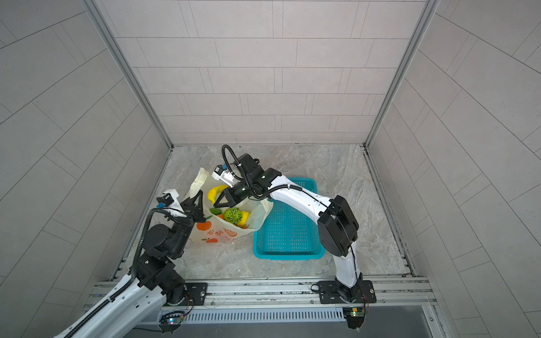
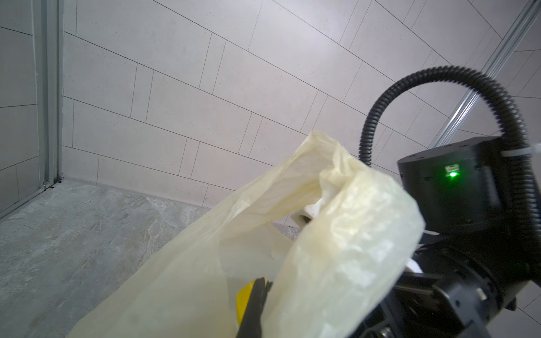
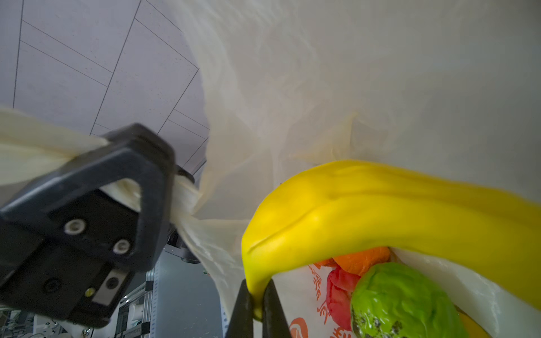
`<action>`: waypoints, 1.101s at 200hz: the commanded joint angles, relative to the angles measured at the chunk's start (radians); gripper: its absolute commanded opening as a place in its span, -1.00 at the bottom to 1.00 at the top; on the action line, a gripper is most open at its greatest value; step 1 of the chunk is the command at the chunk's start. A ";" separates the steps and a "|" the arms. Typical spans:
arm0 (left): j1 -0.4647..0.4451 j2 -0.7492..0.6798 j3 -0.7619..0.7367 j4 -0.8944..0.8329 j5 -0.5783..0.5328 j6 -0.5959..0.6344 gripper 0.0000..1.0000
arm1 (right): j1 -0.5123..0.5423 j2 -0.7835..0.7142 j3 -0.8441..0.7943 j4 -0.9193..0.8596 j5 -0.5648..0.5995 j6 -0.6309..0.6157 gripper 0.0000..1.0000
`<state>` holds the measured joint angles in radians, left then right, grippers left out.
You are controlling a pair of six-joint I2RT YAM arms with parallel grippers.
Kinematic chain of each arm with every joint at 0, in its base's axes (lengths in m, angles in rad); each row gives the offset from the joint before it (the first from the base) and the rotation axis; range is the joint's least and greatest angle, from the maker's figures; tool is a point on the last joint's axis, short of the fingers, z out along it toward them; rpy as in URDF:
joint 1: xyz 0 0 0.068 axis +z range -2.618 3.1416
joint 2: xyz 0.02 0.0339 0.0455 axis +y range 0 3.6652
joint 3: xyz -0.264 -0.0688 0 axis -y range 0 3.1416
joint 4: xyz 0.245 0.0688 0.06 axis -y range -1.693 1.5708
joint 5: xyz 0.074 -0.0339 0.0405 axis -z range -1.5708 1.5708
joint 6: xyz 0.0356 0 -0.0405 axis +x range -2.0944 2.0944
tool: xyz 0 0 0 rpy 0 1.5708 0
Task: Place the fruits into the plastic bag
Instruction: 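Carry the banana into the bag and release it, then open the left gripper off the bag handle while the right gripper withdraws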
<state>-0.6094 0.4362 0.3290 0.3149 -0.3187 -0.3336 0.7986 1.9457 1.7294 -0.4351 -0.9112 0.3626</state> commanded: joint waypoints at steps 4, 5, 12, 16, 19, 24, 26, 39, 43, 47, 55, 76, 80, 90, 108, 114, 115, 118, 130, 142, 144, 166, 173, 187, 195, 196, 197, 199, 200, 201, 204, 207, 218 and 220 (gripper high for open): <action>-0.006 -0.011 -0.010 0.009 -0.002 -0.005 -1.00 | 0.010 0.050 0.053 -0.042 -0.011 -0.014 -0.93; -0.005 -0.011 -0.009 0.009 -0.001 -0.005 -1.00 | 0.011 0.052 0.055 -0.044 -0.011 -0.014 -0.93; -0.004 -0.011 -0.009 0.010 -0.002 -0.006 -1.00 | 0.014 0.063 0.064 -0.053 -0.011 -0.019 -0.92; -0.005 -0.011 -0.009 0.010 -0.001 -0.008 -1.00 | 0.015 0.068 0.066 -0.058 -0.011 -0.020 -0.89; -0.006 -0.010 -0.010 0.010 -0.001 -0.007 -1.00 | 0.017 0.071 0.070 -0.062 -0.010 -0.022 -0.86; -0.004 -0.009 -0.009 0.010 -0.001 -0.008 -1.00 | 0.018 0.073 0.074 -0.067 -0.006 -0.024 -0.79; -0.005 -0.010 -0.009 0.010 -0.001 -0.007 -1.00 | 0.018 0.073 0.074 -0.068 -0.005 -0.025 -0.76; -0.004 -0.010 -0.009 0.010 -0.001 -0.005 -1.00 | 0.017 0.065 0.074 -0.075 0.009 -0.033 -0.46; -0.005 -0.009 -0.010 0.010 -0.002 -0.004 -1.00 | 0.017 0.060 0.073 -0.079 0.019 -0.037 -0.36; -0.006 -0.010 -0.009 0.010 -0.001 -0.005 -1.00 | 0.017 0.055 0.073 -0.084 0.028 -0.042 -0.28; -0.005 -0.008 -0.009 0.010 -0.001 -0.003 -1.00 | 0.016 0.043 0.071 -0.091 0.049 -0.049 -0.16; -0.005 -0.003 -0.009 0.012 -0.002 -0.004 -1.00 | 0.012 -0.003 0.054 -0.091 0.103 -0.047 -0.02; -0.007 -0.001 -0.009 0.012 -0.003 -0.008 -1.00 | 0.009 -0.014 0.051 -0.091 0.114 -0.045 -0.01; -0.005 0.006 -0.006 0.009 0.003 -0.017 -1.00 | 0.003 -0.047 0.040 -0.091 0.146 -0.051 0.00; -0.004 0.037 0.012 0.001 0.018 -0.028 -1.00 | -0.016 -0.125 0.017 -0.084 0.213 -0.076 0.00; -0.007 0.051 0.014 0.010 0.025 -0.028 -1.00 | -0.025 -0.156 0.007 -0.080 0.231 -0.083 0.00; -0.005 0.054 0.014 0.011 0.026 -0.028 -1.00 | -0.027 -0.160 0.007 -0.079 0.234 -0.084 0.00; -0.005 0.060 0.015 0.018 0.031 -0.028 -1.00 | -0.034 -0.176 0.003 -0.076 0.248 -0.085 0.00; -0.006 0.097 0.018 0.051 0.048 -0.025 -1.00 | -0.065 -0.244 -0.028 -0.049 0.283 -0.079 0.00; -0.004 0.149 0.026 0.086 0.068 -0.024 -1.00 | -0.104 -0.314 -0.070 -0.010 0.322 -0.059 0.01; -0.005 0.160 0.027 0.094 0.072 -0.023 -1.00 | -0.112 -0.325 -0.078 -0.004 0.329 -0.054 0.01; -0.005 0.303 0.051 0.199 0.114 -0.022 -1.00 | -0.191 -0.449 -0.179 0.042 0.438 -0.024 0.02; -0.005 0.362 0.059 0.243 0.128 -0.022 -1.00 | -0.215 -0.488 -0.215 0.053 0.471 -0.020 0.02; -0.004 0.474 0.081 0.316 0.146 -0.034 -1.00 | -0.258 -0.555 -0.284 0.067 0.529 -0.008 0.03; -0.005 0.537 0.094 0.358 0.157 -0.038 -1.00 | -0.286 -0.587 -0.319 0.071 0.548 0.006 0.03; -0.005 0.546 0.097 0.365 0.159 -0.038 -1.00 | -0.289 -0.591 -0.325 0.071 0.548 0.008 0.03; -0.005 0.554 0.100 0.370 0.161 -0.038 -1.00 | -0.292 -0.595 -0.330 0.072 0.549 0.010 0.03; -0.005 0.568 0.103 0.379 0.166 -0.038 -1.00 | -0.298 -0.601 -0.337 0.074 0.551 0.013 0.03; -0.005 0.577 0.105 0.385 0.169 -0.038 -1.00 | -0.301 -0.606 -0.341 0.074 0.552 0.015 0.03; -0.005 0.584 0.106 0.389 0.171 -0.040 -1.00 | -0.304 -0.609 -0.346 0.075 0.552 0.017 0.03; -0.005 0.608 0.114 0.401 0.180 -0.040 -1.00 | -0.313 -0.620 -0.358 0.077 0.554 0.021 0.03; -0.005 0.628 0.123 0.412 0.190 -0.040 -1.00 | -0.321 -0.629 -0.370 0.079 0.555 0.025 0.03; -0.004 0.700 0.153 0.431 0.217 -0.041 -1.00 | -0.346 -0.659 -0.404 0.079 0.564 0.037 0.03; -0.005 0.712 0.160 0.432 0.222 -0.043 -0.99 | -0.350 -0.663 -0.408 0.079 0.564 0.040 0.03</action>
<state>-0.6094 1.0420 0.4171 0.5957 -0.1745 -0.3634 0.4881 1.3243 1.3911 -0.3676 -0.4229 0.3603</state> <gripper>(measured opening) 0.056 0.515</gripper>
